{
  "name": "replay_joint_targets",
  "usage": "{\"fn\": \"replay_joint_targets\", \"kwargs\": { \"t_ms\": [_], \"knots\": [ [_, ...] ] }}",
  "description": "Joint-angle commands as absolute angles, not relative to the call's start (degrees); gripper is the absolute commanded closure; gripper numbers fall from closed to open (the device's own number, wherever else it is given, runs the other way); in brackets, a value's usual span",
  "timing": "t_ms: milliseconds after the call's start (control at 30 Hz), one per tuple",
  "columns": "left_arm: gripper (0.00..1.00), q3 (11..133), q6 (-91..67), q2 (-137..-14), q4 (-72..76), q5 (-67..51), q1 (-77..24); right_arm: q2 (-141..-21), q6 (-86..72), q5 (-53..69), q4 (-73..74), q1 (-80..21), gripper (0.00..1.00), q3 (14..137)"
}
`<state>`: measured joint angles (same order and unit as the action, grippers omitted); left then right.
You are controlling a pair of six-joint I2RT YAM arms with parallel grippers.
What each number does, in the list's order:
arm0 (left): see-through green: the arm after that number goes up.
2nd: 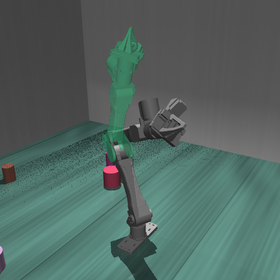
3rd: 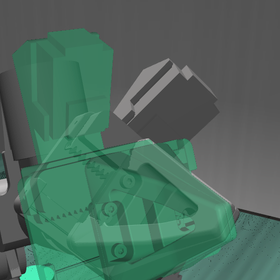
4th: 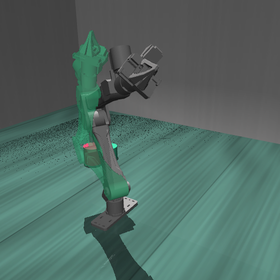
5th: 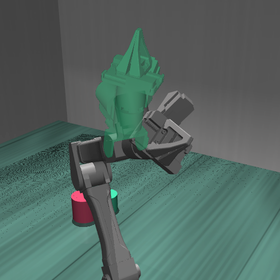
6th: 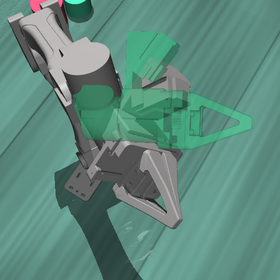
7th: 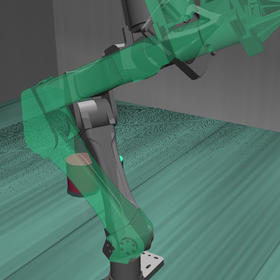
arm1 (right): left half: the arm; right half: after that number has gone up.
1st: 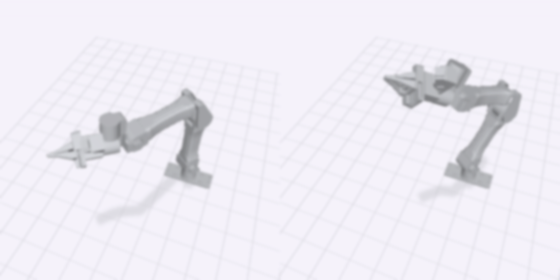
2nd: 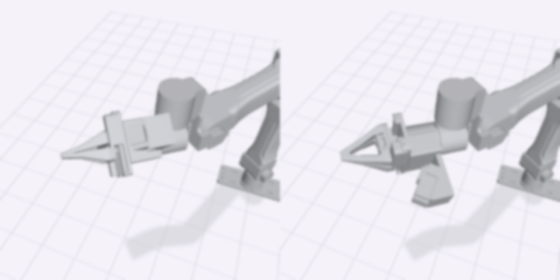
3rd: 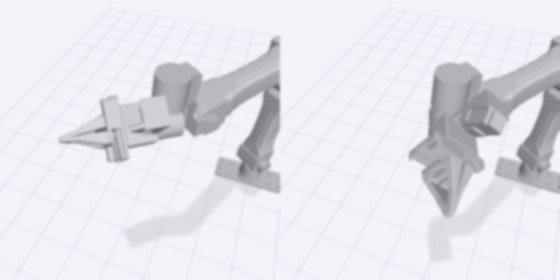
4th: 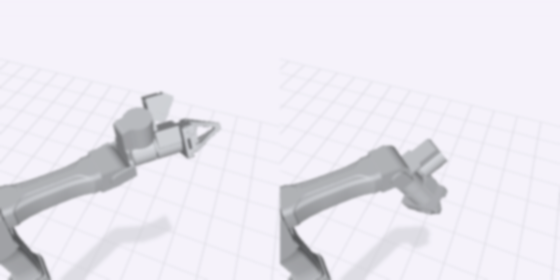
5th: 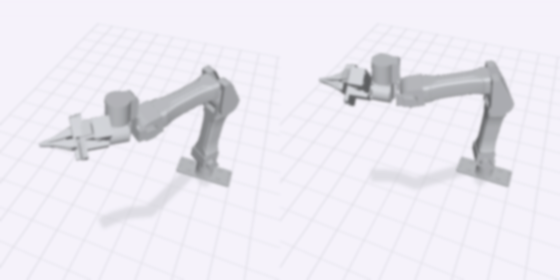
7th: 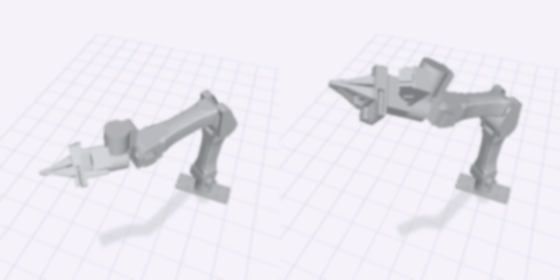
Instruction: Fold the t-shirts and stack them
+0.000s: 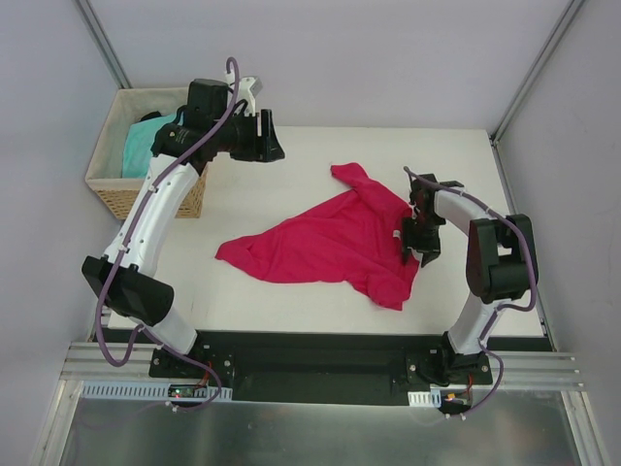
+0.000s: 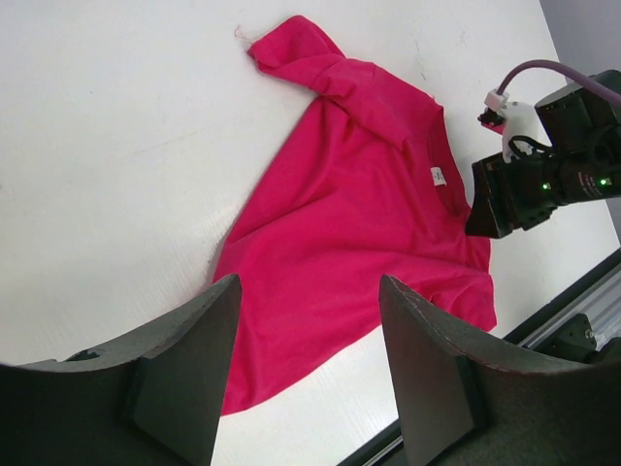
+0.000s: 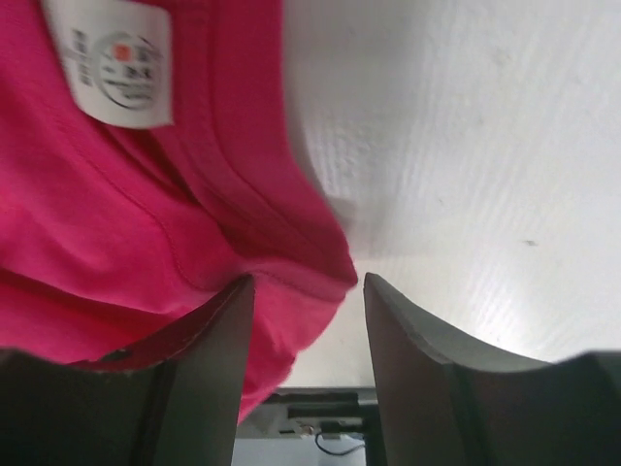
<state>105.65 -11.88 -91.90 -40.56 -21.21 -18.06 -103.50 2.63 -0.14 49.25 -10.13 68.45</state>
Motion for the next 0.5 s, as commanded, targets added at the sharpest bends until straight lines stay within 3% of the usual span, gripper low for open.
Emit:
{"fn": "replay_joint_targets", "kwargs": {
  "t_ms": [0, 100, 167, 200, 233, 367, 467],
  "knots": [
    [0.41, 108.7, -11.2, -90.6, -38.7, -22.6, -18.6, -101.2, 3.6, 6.2, 43.9, -9.7, 0.49, 67.5],
    [0.42, 109.0, -11.4, -90.5, -38.7, -22.4, -18.7, -102.9, 3.8, 7.0, 43.9, -9.4, 0.59, 67.2],
    [0.42, 109.2, -11.6, -90.4, -38.7, -22.2, -18.7, -104.0, 3.8, 7.6, 43.9, -8.9, 0.77, 67.0],
    [0.42, 109.4, -11.5, -90.4, -38.8, -22.1, -18.7, -104.3, 3.7, 8.0, 43.9, -8.9, 0.92, 67.0],
    [0.42, 109.6, -11.5, -90.5, -38.7, -21.9, -18.7, -104.7, 3.9, 8.3, 44.2, -8.7, 0.97, 67.1],
    [0.42, 110.9, -11.7, -90.8, -38.8, -21.6, -18.7, -105.5, 3.3, 3.2, 47.5, -8.4, 0.99, 68.5],
    [0.42, 111.8, -12.1, -91.5, -38.7, -22.0, -18.9, -108.2, 3.1, -8.7, 56.1, -7.5, 0.99, 72.8]
  ]
}}
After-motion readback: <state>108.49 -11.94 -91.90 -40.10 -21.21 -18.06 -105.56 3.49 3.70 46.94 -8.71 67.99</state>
